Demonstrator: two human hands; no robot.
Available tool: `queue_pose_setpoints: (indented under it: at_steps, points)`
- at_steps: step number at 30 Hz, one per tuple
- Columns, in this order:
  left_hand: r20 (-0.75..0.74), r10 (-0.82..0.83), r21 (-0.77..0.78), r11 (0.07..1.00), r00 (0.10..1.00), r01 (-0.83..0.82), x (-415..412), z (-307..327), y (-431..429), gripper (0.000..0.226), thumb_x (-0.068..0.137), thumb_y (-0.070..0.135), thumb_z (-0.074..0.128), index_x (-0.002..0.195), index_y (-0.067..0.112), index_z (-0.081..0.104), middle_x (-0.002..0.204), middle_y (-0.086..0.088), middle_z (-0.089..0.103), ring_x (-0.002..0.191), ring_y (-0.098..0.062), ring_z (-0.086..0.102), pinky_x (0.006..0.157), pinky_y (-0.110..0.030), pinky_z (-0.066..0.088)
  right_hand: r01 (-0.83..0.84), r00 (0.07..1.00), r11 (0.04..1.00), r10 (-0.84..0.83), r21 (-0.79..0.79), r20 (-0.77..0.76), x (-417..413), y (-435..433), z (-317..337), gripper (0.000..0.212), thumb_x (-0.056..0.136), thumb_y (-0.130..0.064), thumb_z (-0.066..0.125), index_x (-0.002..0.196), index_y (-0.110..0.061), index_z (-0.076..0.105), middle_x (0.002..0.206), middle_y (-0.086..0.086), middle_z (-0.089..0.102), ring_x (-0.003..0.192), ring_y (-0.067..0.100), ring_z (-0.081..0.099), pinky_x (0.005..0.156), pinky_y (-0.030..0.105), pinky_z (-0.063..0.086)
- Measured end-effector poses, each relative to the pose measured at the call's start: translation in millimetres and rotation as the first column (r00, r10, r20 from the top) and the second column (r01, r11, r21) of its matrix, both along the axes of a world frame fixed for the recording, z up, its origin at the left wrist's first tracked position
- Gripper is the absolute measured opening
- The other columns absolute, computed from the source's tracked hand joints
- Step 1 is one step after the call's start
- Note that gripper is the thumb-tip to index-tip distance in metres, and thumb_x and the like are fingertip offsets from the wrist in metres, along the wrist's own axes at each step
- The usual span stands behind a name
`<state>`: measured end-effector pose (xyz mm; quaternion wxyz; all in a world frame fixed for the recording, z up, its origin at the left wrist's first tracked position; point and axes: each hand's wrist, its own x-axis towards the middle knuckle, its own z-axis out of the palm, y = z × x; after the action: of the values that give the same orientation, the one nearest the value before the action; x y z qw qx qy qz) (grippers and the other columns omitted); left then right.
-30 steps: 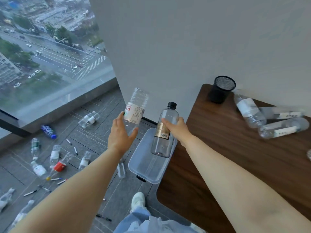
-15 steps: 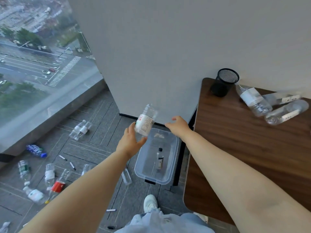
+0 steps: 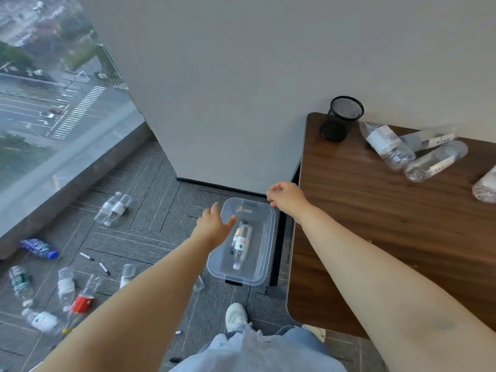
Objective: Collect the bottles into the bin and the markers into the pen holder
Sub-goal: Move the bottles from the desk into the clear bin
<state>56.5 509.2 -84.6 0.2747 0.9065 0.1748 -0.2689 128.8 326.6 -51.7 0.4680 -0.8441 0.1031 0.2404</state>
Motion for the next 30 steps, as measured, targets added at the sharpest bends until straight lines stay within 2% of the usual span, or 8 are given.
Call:
queue_pose_setpoints:
  at_steps: [4,7,14,18,23,26,28,30]
  points:
    - [0.013,-0.054,0.033,0.998,0.998,0.054,0.5,0.9,3.7,0.050,0.095,0.036,0.043,0.139,0.011,0.037,0.138,-0.011,0.049,0.122,-0.028,0.051,0.098,-0.040,0.044,-0.033,0.999,0.999,0.033,0.000,-0.012,-7.5,0.0,-4.3,0.019,0.089,-0.018,0.055,0.106,-0.010,0.058,0.094,0.001,0.061,0.082,0.015,0.061,0.082,0.030,0.047]
    - [0.074,-0.051,0.041,0.998,0.996,0.048,7.0,10.2,-1.2,0.038,0.094,0.031,0.044,0.127,0.014,0.051,0.121,-0.007,0.063,0.102,-0.025,0.061,0.084,-0.035,0.051,-0.006,1.000,1.000,0.006,0.010,0.009,-10.6,-8.2,-4.3,0.009,0.089,-0.016,0.054,0.096,-0.012,0.058,0.094,0.003,0.063,0.079,0.015,0.062,0.076,0.026,0.046]
    - [0.239,-0.056,0.004,0.998,0.969,0.056,30.4,35.4,-45.6,0.028,0.092,0.024,0.045,0.115,0.015,0.059,0.104,-0.005,0.067,0.086,-0.025,0.060,0.071,-0.029,0.045,0.059,0.998,0.998,-0.059,0.004,0.029,-7.0,-50.0,4.2,0.009,0.087,-0.016,0.054,0.093,-0.012,0.059,0.093,0.007,0.066,0.080,0.020,0.064,0.077,0.031,0.051]
    - [0.326,-0.074,-0.012,0.997,0.942,0.082,46.2,50.6,-94.1,0.027,0.093,0.019,0.044,0.113,0.015,0.060,0.083,0.000,0.062,0.075,-0.021,0.056,0.068,-0.028,0.043,0.085,0.995,0.996,-0.085,-0.001,0.043,-0.9,-96.1,12.3,0.011,0.089,-0.017,0.054,0.095,-0.012,0.061,0.090,0.002,0.065,0.079,0.016,0.063,0.065,0.022,0.047]
    - [0.370,-0.069,-0.021,0.996,0.926,0.082,61.9,62.7,-171.2,0.027,0.091,0.017,0.045,0.112,0.015,0.062,0.101,-0.009,0.069,0.094,-0.030,0.062,0.080,-0.033,0.049,0.105,0.993,0.994,-0.103,-0.020,0.063,8.9,-175.2,20.2,0.009,0.087,-0.018,0.054,0.089,-0.014,0.062,0.085,0.002,0.068,0.078,0.016,0.065,0.069,0.024,0.047]
    - [0.383,-0.113,-0.014,0.992,0.917,0.128,71.3,64.0,-225.4,0.026,0.092,0.019,0.045,0.112,0.017,0.062,0.108,-0.007,0.067,0.099,-0.027,0.061,0.084,-0.033,0.049,0.129,0.988,0.991,-0.126,-0.029,0.088,18.6,-229.1,22.5,0.006,0.086,-0.015,0.055,0.084,-0.017,0.060,0.077,0.000,0.065,0.078,0.017,0.065,0.061,0.021,0.046]
    - [0.399,-0.148,-0.010,0.986,0.905,0.165,79.6,64.3,-262.7,0.025,0.093,0.021,0.045,0.112,0.019,0.061,0.112,-0.003,0.065,0.099,-0.024,0.061,0.084,-0.032,0.050,0.154,0.983,0.987,-0.149,-0.037,0.112,25.1,-265.7,23.5,0.011,0.087,-0.014,0.055,0.078,-0.020,0.058,0.081,0.002,0.067,0.080,0.017,0.067,0.060,0.019,0.045]
    - [0.421,-0.158,-0.016,0.983,0.893,0.181,88.7,65.1,-299.4,0.025,0.093,0.021,0.045,0.113,0.020,0.061,0.116,0.000,0.062,0.101,-0.021,0.060,0.084,-0.031,0.048,0.190,0.974,0.981,-0.184,-0.039,0.133,30.9,-301.6,23.3,0.015,0.088,-0.014,0.055,0.077,-0.023,0.056,0.090,0.005,0.070,0.085,0.019,0.067,0.069,0.023,0.048]
